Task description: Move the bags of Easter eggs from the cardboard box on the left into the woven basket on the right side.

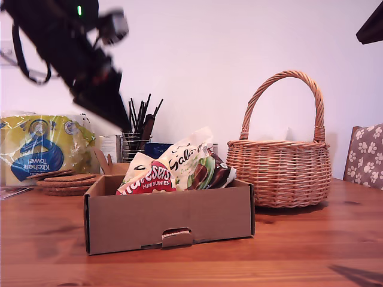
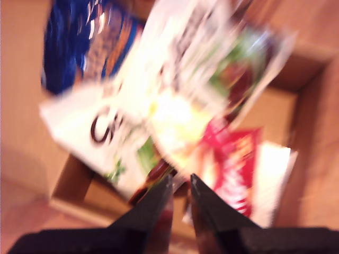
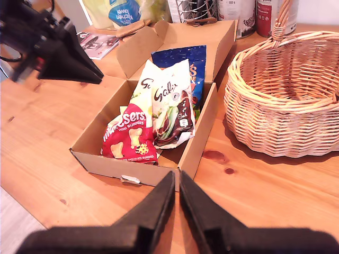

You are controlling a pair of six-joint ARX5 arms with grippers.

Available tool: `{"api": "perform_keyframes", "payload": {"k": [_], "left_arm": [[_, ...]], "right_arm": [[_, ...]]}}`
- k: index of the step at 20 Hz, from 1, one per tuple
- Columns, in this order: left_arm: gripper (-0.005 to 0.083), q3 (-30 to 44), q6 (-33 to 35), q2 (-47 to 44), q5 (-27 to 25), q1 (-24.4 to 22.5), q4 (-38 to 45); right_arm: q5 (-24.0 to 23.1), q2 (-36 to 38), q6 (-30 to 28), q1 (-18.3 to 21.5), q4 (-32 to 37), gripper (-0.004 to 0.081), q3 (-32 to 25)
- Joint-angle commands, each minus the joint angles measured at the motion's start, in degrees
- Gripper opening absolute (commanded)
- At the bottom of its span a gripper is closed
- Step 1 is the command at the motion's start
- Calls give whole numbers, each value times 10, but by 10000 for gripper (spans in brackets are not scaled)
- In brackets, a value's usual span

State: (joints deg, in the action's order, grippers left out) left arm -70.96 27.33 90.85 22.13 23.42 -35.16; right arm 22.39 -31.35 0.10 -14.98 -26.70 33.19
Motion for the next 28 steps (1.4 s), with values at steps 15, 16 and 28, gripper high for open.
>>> {"api": "perform_keyframes", "payload": {"k": [15,16,28], "left_arm": [[780,5,9,100,-28,41,69],[780,5,5,114,-41,41,71],[593,5,-39,176,-30,48,40]], "right_arm": [[0,0,0,4,0,-1,-11],[0,0,0,4,0,-1,-11],[0,0,0,4,0,-1,-11]]}}
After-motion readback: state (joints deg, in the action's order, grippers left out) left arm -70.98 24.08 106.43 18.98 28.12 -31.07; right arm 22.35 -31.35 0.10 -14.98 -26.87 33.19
